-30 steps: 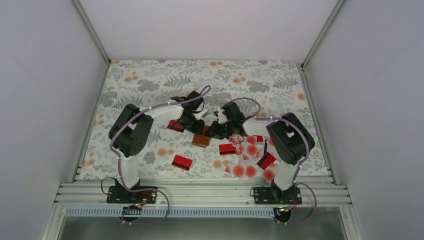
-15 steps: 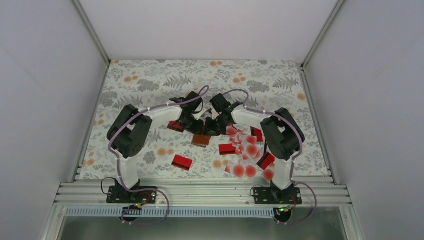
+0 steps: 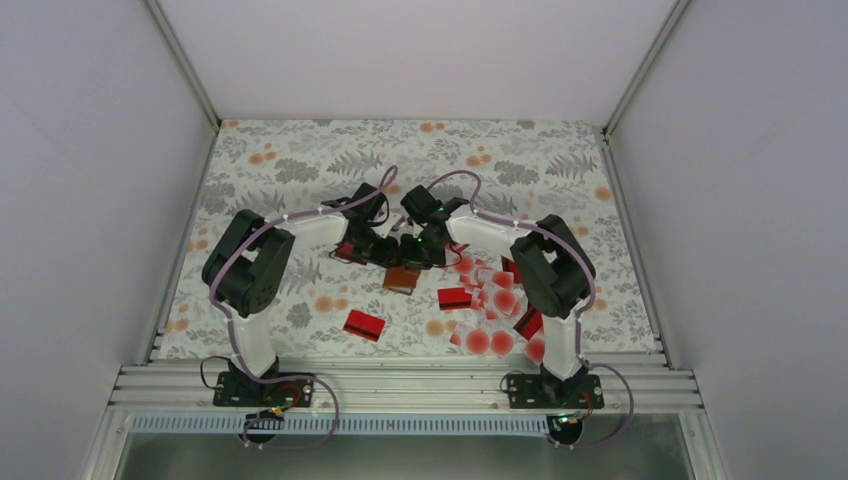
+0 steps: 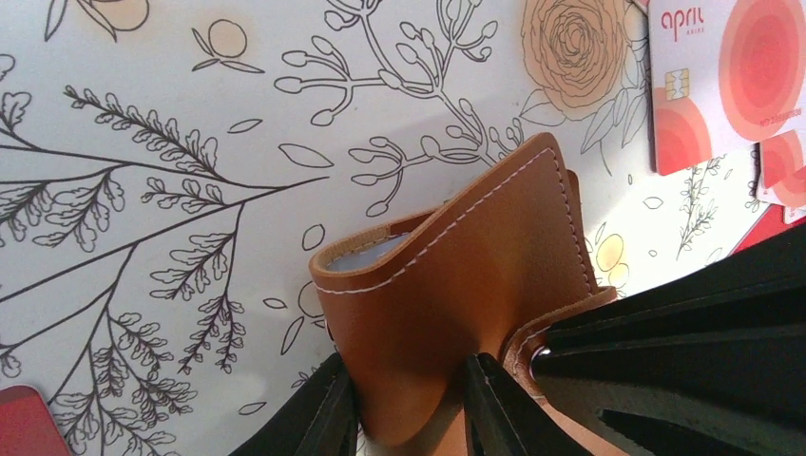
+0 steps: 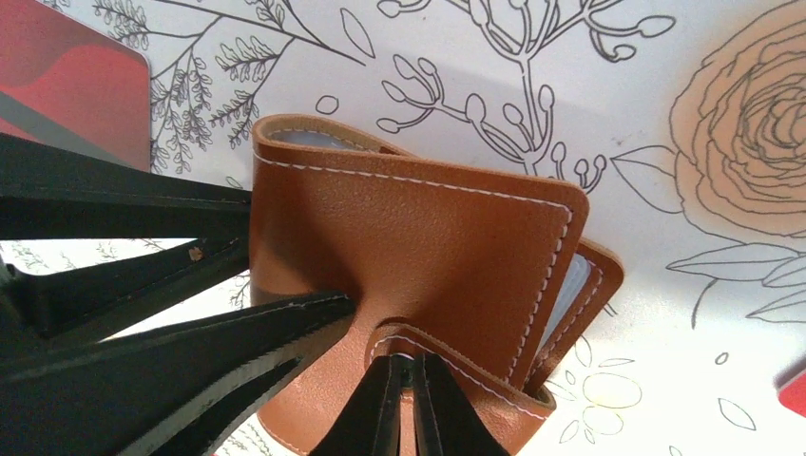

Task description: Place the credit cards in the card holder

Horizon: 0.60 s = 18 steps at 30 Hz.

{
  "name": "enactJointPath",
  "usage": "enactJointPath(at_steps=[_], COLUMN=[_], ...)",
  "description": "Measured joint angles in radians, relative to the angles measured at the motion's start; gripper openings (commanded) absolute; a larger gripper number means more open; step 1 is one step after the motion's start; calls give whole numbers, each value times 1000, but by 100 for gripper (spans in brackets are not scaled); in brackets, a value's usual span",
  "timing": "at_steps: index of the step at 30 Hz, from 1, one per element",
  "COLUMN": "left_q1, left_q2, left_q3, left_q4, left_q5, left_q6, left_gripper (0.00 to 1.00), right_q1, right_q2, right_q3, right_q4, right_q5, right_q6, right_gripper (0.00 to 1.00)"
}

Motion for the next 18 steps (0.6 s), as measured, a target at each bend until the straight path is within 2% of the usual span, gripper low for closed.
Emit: enactJointPath(at_steps=[3, 12, 18], left_q1=[6, 9, -2], left_q2=[-5, -20, -42], left_q3=[-8, -4, 5], left_q4=[11, 2, -66], left_q5=[13, 31, -8], left_q6=[0, -21, -23], left_gripper=[31, 49, 57], right_q1=[12, 47, 57], right_q2=[2, -58, -109], right_q3=[11, -11, -29], right_q4=[-14, 15, -2], right_q5=[32, 115, 153], right_q6=[3, -17, -53], right_gripper=[4, 5, 7])
